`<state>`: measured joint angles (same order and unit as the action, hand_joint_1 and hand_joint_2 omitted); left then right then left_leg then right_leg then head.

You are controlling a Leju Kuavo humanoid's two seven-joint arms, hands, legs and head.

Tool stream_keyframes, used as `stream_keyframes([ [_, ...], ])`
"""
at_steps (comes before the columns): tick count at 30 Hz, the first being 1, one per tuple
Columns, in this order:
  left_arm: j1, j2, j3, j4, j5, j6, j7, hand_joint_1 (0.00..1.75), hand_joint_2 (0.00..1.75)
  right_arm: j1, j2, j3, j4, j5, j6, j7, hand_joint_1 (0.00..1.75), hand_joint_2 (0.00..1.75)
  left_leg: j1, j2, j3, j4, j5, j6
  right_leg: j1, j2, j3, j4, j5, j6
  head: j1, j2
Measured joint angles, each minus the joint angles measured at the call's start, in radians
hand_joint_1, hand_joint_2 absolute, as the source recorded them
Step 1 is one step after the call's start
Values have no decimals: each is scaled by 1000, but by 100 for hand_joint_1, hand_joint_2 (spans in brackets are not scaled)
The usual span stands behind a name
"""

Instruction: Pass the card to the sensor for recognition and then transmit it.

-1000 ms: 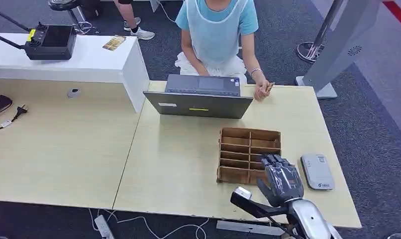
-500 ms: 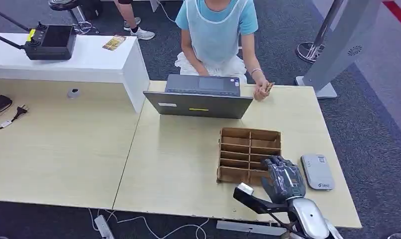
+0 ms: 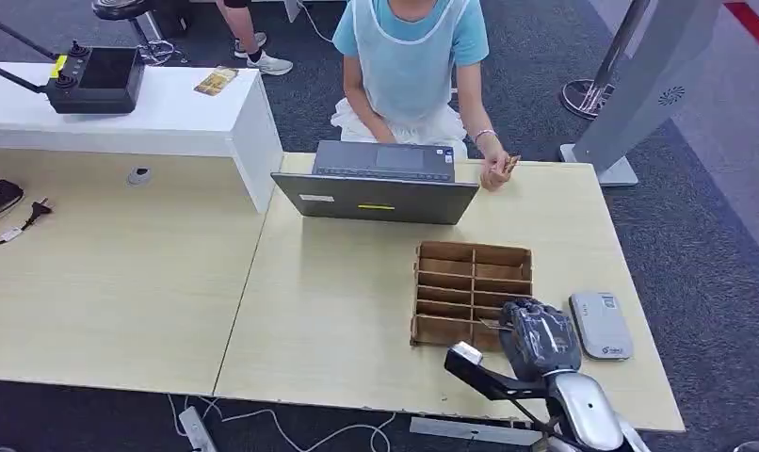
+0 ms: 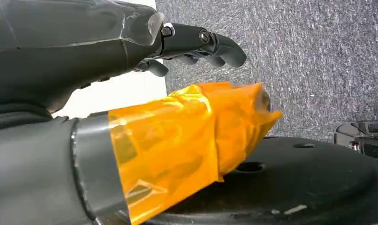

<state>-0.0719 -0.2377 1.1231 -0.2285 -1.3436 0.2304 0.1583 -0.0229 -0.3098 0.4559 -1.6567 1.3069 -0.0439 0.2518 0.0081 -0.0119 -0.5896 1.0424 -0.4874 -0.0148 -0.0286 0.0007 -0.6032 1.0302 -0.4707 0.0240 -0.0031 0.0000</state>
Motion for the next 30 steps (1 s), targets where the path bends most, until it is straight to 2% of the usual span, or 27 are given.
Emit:
stream_keyframes([
  [2, 0, 0, 0, 0, 0, 0, 0, 0, 0, 0, 1, -1, 0, 0, -2, 0, 134, 175, 0, 0, 0, 0, 0, 0, 0, 0, 0, 0, 0, 0, 0, 0],
  [3, 0, 0, 0, 0, 0, 0, 0, 0, 0, 0, 2, -2, 0, 0, -2, 0, 131, 175, 0, 0, 0, 0, 0, 0, 0, 0, 0, 0, 0, 0, 0, 0],
  [4, 0, 0, 0, 0, 0, 0, 0, 0, 0, 0, 3, -3, 0, 1, -2, 0, 141, 175, 0, 0, 0, 0, 0, 0, 0, 0, 0, 0, 0, 0, 0, 0],
  [10, 0, 0, 0, 0, 0, 0, 0, 0, 0, 0, 8, -8, 0, 3, -3, 0, 145, 175, 0, 0, 0, 0, 0, 0, 0, 0, 0, 0, 0, 0, 0, 0],
  [18, 0, 0, 0, 0, -2, 0, 0, 0, 0, 4, 13, -18, 0, 5, -14, 0, 140, 175, 0, 0, 0, 0, 0, 0, 0, 0, 0, 0, 0, 0, 0, 0],
  [23, 0, 0, 0, 0, -2, 0, -1, 0, 0, 8, 17, -21, 0, 7, -16, -1, 145, 175, 0, 0, 0, 0, 0, 0, 0, 0, 0, 0, 0, 0, 0, 0],
  [25, 0, 0, 0, 0, -3, 0, -1, 0, 0, 8, 18, -23, 0, 8, -20, -2, 155, 175, 0, 0, 0, 0, 0, 0, 0, 0, 0, 0, 0, 0, 0, 0],
  [26, 0, 0, 0, 0, -3, 0, -2, 0, 0, 8, 18, -23, 0, 11, -25, -4, 155, 175, 0, 0, 0, 0, 0, 0, 0, 0, 0, 0, 0, 0, 0, 0],
  [27, 0, 0, 0, 0, -3, -1, -2, 0, 0, 9, 19, -24, 0, 12, -32, -6, 148, 175, 0, 0, 0, 0, 0, 0, 0, 0, 0, 0, 0, 0, 0, 0],
  [30, 0, 0, 0, 0, -4, -1, -6, 0, 0, 12, 24, -25, -2, 14, -49, -20, 150, 175, 0, 0, 0, 0, 0, 0, 0, 0, 0, 0, 0, 0, 0, 0],
])
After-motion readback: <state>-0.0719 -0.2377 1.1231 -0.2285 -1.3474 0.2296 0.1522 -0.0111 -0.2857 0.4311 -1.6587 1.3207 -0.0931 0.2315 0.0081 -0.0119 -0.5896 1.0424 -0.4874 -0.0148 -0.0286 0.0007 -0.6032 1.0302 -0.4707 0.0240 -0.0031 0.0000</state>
